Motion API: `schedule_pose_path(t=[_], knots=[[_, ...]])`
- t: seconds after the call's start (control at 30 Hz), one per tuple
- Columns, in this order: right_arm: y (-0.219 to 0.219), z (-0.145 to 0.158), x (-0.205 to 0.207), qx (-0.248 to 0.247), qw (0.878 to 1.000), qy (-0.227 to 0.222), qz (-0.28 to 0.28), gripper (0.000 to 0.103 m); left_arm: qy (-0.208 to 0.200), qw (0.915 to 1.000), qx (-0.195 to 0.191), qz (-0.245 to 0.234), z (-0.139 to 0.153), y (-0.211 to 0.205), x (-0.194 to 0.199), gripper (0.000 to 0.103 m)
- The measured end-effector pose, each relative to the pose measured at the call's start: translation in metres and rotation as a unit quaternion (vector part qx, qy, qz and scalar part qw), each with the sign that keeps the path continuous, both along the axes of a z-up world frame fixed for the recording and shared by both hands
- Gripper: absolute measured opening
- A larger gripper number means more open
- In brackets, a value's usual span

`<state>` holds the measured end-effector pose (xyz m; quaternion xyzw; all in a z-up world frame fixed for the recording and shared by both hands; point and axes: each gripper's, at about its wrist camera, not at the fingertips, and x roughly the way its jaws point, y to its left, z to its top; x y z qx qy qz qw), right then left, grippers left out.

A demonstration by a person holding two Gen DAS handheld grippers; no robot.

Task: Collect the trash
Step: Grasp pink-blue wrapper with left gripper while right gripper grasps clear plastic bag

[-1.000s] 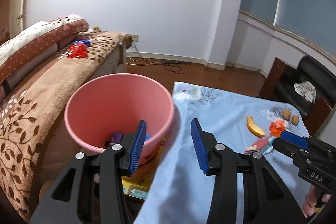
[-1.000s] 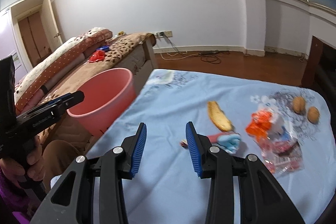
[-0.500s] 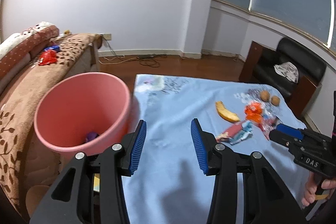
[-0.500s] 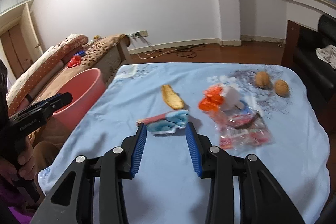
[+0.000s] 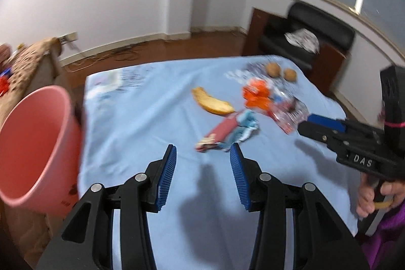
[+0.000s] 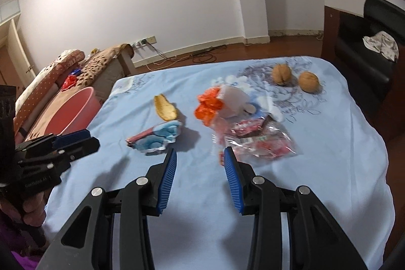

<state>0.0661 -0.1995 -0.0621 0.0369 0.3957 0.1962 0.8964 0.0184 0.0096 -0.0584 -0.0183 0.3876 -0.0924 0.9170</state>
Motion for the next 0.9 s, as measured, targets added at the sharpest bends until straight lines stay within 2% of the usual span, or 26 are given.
schedule_pose_path(t=[0.13,0.2,0.4,0.6,0.63,0.7,0.83,0.9], knots=[[-0.012,-0.006,0.007,0.008,1.000,0.020,-0.018,0.039,0.018,0.9987,0.018,-0.044,-0.009,-0.019,0.019,0.045],[-0.017,-0.008,0.010,0.008,0.999,0.027,-0.029,0.046,0.020,0.9977,0.031,-0.057,-0.013,-0.026,0.027,0.045],[-0.030,-0.013,0.014,0.005,0.998,0.045,-0.053,0.049,0.020,0.9957,0.054,-0.073,-0.022,-0.037,0.046,0.045],[-0.053,-0.013,0.025,0.019,0.993,0.050,-0.104,0.055,0.028,0.9950,0.054,-0.079,-0.034,-0.040,0.054,0.044],[-0.057,-0.012,0.027,0.022,0.992,0.047,-0.112,0.055,0.023,0.9952,0.054,-0.078,-0.034,-0.040,0.053,0.041],[-0.065,-0.010,0.035,0.029,0.991,0.046,-0.126,0.055,0.020,0.9955,0.053,-0.075,-0.034,-0.040,0.050,0.026],[-0.076,-0.014,0.052,0.053,0.987,0.065,-0.140,0.055,0.018,0.9981,0.026,-0.053,-0.030,-0.029,0.046,0.014],[-0.075,-0.016,0.059,0.052,0.986,0.074,-0.137,0.055,0.015,0.9987,0.018,-0.045,-0.026,-0.027,0.043,0.011]])
